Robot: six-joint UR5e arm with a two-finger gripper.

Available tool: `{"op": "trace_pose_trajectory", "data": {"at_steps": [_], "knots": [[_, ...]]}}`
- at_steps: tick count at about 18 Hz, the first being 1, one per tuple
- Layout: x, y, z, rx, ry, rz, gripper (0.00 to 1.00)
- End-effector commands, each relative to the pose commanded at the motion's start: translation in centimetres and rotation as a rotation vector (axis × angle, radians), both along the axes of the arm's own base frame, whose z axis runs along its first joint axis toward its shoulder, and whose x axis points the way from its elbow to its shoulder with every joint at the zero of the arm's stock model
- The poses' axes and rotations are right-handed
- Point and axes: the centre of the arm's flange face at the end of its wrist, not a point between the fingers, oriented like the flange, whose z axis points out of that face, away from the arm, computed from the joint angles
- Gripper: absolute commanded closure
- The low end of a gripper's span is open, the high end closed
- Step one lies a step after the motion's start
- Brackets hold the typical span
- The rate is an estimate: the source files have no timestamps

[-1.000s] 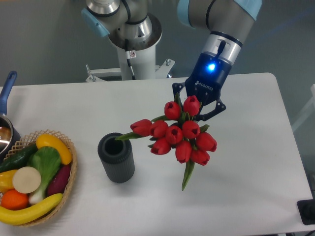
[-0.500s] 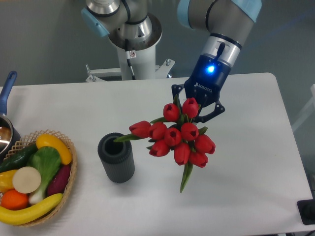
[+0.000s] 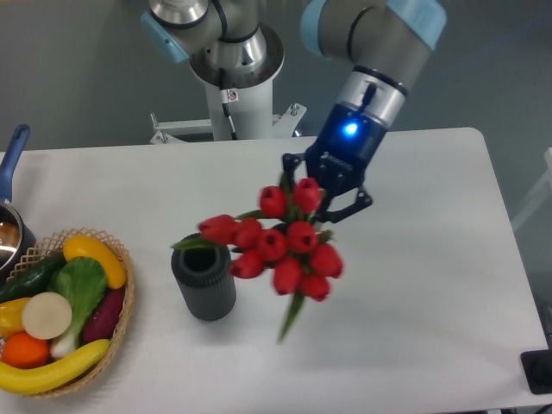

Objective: Insert the flowers into the vase
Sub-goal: 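Carry the tulips over the dark grey vase, stems pointing into its opening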

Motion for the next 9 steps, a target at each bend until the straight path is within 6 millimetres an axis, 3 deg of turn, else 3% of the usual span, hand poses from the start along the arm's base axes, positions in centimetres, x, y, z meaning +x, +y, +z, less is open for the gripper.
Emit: {"op": "trace_pose_trajectory", "data": {"at_steps": [9], "knots": [[4.6, 2.9, -0.7, 0.129, 0.045, -0.182, 0.85]]}}
